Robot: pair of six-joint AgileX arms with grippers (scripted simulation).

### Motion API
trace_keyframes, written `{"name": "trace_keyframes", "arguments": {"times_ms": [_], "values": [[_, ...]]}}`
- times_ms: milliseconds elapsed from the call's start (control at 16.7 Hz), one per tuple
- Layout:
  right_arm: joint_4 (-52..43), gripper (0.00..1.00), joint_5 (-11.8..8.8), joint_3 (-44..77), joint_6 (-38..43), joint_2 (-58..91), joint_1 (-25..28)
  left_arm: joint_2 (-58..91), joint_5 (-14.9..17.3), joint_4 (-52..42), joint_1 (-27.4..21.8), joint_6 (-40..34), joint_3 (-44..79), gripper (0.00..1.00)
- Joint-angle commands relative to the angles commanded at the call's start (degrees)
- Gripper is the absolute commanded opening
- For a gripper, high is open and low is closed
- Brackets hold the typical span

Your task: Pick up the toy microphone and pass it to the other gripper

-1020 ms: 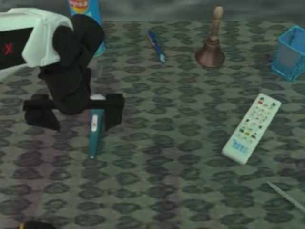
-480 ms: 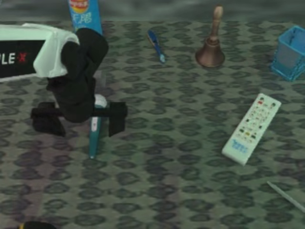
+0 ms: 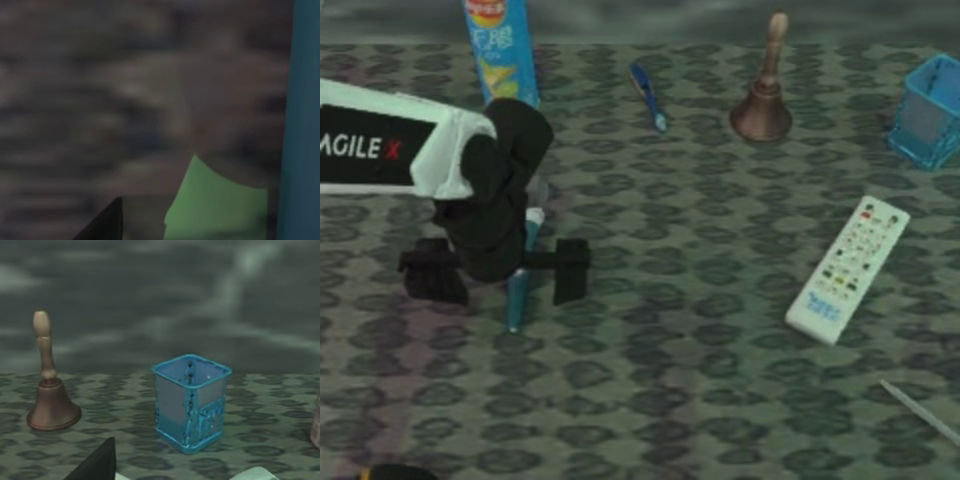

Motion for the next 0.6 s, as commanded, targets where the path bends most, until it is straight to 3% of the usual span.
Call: {"name": "trace_keyframes", "arguments": {"times_ms": [120,600], "values": [[0.0,1.0,0.0,0.0,0.0,0.0,0.0,0.0,0.0,0.0,0.0,0.0,0.0,1.0],[0.0,1.0,0.0,0.0,0.0,0.0,0.0,0.0,0.0,0.0,0.0,0.0,0.0,0.4]]}}
